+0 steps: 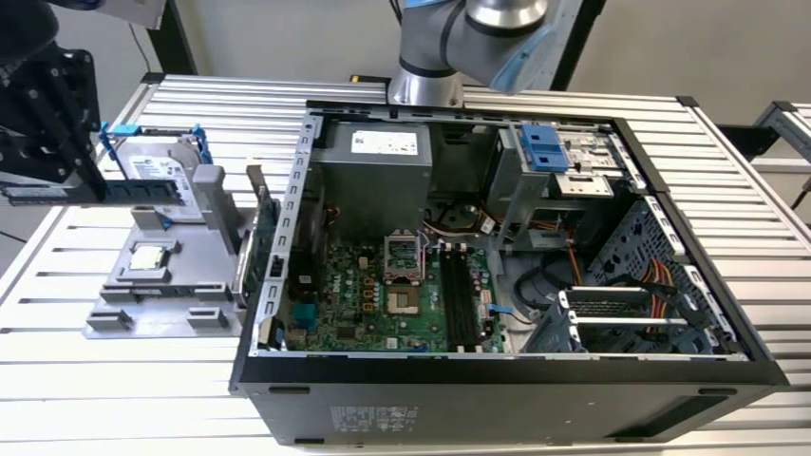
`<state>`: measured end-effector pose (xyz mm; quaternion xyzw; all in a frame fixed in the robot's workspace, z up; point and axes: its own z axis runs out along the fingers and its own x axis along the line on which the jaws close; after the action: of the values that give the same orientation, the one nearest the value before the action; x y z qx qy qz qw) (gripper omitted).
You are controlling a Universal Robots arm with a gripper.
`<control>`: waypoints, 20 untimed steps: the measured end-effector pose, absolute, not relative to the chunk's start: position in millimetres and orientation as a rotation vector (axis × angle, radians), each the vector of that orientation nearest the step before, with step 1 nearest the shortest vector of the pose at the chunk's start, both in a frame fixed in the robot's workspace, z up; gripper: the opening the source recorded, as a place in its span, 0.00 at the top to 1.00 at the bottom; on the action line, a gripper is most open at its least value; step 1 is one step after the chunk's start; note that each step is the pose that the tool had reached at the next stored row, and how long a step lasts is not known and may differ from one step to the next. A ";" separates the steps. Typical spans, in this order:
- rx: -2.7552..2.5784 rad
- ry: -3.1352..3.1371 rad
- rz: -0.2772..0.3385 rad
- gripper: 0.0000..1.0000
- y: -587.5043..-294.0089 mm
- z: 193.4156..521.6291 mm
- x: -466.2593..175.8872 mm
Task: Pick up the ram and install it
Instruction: 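Pick up the ram and move it above insertion slot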
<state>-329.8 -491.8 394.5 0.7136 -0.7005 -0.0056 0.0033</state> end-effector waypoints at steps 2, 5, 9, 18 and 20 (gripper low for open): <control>2.237 -2.196 -0.018 1.00 -491.9 394.4 -320.2; 2.236 -2.195 -0.019 1.00 -491.8 394.5 -306.6; 2.236 -2.195 -0.021 1.00 -491.8 394.5 -288.5; 2.234 -2.193 -0.024 1.00 -491.9 394.5 -247.4; 2.234 -2.193 -0.025 1.00 -491.8 394.4 -238.4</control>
<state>-238.4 -491.8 394.4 0.7136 -0.7005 -0.0079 0.0057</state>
